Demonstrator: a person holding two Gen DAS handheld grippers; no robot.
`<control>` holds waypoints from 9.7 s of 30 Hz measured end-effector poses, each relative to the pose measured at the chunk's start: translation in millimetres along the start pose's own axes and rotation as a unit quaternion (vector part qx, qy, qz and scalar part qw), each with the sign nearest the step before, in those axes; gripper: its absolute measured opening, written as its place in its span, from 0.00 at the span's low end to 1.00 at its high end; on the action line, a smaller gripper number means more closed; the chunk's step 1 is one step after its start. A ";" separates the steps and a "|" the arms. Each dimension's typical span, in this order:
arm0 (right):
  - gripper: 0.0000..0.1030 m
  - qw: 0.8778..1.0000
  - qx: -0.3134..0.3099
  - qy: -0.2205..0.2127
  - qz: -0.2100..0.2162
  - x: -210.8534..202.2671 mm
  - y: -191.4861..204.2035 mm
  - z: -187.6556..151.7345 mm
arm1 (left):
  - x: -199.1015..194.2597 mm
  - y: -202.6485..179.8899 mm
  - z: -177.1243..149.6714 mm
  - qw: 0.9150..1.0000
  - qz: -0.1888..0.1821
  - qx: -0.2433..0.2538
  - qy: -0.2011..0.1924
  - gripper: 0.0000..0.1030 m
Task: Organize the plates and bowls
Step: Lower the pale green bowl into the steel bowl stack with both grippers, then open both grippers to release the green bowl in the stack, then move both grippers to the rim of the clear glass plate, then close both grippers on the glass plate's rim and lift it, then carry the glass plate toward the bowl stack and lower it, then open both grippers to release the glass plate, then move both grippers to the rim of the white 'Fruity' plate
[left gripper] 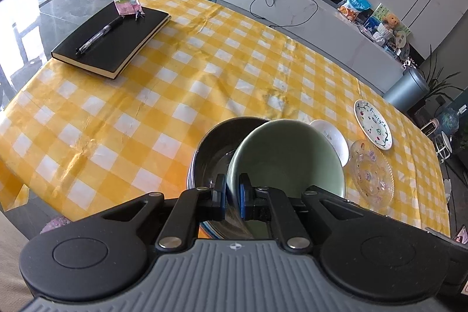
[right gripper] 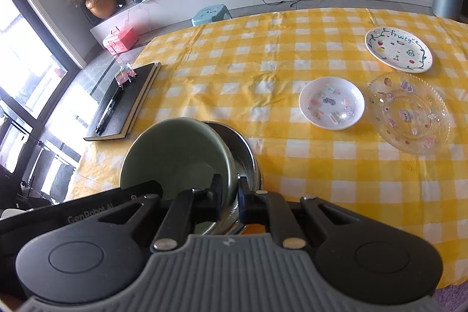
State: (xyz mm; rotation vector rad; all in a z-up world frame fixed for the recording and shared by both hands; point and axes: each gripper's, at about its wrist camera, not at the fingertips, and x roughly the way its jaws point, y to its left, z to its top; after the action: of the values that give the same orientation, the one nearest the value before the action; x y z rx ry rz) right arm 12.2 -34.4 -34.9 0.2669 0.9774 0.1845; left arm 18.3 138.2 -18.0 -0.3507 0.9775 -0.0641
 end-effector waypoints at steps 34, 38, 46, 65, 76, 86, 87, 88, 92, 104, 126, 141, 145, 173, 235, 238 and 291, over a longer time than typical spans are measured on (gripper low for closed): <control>0.12 0.999 -0.038 -0.006 -0.013 13.3 6.1 -0.4 | 17.3 -3.6 2.4 0.998 0.053 0.041 0.007 0.06; 0.20 0.999 -0.039 -0.029 -0.012 1.2 6.4 2.3 | 16.4 -6.8 2.7 0.997 0.059 0.045 0.002 0.07; 0.27 0.999 -0.027 -0.035 -0.012 -5.1 -0.4 2.0 | 1.5 -10.0 4.2 0.997 0.060 0.044 -0.028 0.17; 0.45 0.997 0.023 -0.067 -0.017 -38.5 -40.7 1.0 | -22.4 -59.0 -6.6 0.993 0.020 0.091 -0.072 0.38; 0.47 0.992 0.077 -0.083 -0.046 -56.1 -99.2 -6.2 | -10.8 -101.5 -23.7 0.991 -0.008 0.120 -0.058 0.39; 0.58 0.985 0.056 -0.142 -0.085 -60.9 -131.9 -19.5 | 15.0 -134.3 -35.6 0.990 -0.030 0.133 -0.042 0.39; 0.61 0.985 0.050 -0.141 -0.090 -59.7 -134.5 -20.1 | 17.5 -137.3 -36.4 0.990 -0.031 0.134 -0.042 0.39; 0.62 0.984 0.050 -0.142 -0.095 -58.5 -138.3 -20.4 | 19.9 -139.6 -36.9 0.989 -0.031 0.135 -0.043 0.39; 0.66 0.982 0.073 -0.141 -0.103 -52.9 -156.3 -19.7 | 30.5 -146.1 -37.6 0.990 -0.033 0.132 -0.046 0.39; 0.59 0.983 0.117 -0.125 -0.071 -29.1 -206.9 -16.7 | 73.7 -158.3 -37.9 0.991 -0.048 0.119 -0.038 0.40; 0.28 0.979 0.128 -0.117 -0.109 10.2 -279.3 20.7 | 153.2 -183.4 -29.1 0.993 -0.079 0.083 0.003 0.39; 0.13 0.982 0.142 -0.104 -0.074 35.5 -294.5 38.4 | 176.1 -187.1 -23.0 0.993 -0.078 0.083 0.005 0.29; 0.12 0.980 0.154 -0.101 -0.069 40.3 -299.5 41.4 | 179.0 -188.1 -22.3 0.993 -0.078 0.092 -0.002 0.24; 0.07 0.977 0.181 -0.097 -0.053 18.8 -283.5 21.8 | 142.8 -179.0 -27.0 0.992 -0.070 0.106 -0.019 0.13; 0.09 0.988 0.116 -0.044 -0.089 -4.6 -205.1 -57.9 | 90.8 -142.7 -92.0 0.986 0.040 0.165 0.004 0.13; 0.09 0.988 0.116 -0.044 -0.090 -4.7 -204.9 -57.9 | 90.9 -143.8 -92.8 0.985 0.044 0.168 0.002 0.13; 0.31 0.979 0.115 -0.121 -0.120 7.4 -223.5 2.6 | 127.0 -199.7 -20.2 0.986 -0.030 0.157 -0.042 0.32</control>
State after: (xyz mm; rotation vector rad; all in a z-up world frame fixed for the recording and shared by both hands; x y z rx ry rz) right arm 26.1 -245.5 -107.4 0.3715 0.7802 -0.1795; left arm 93.8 -81.8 -66.0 -0.0921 0.8569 -0.2523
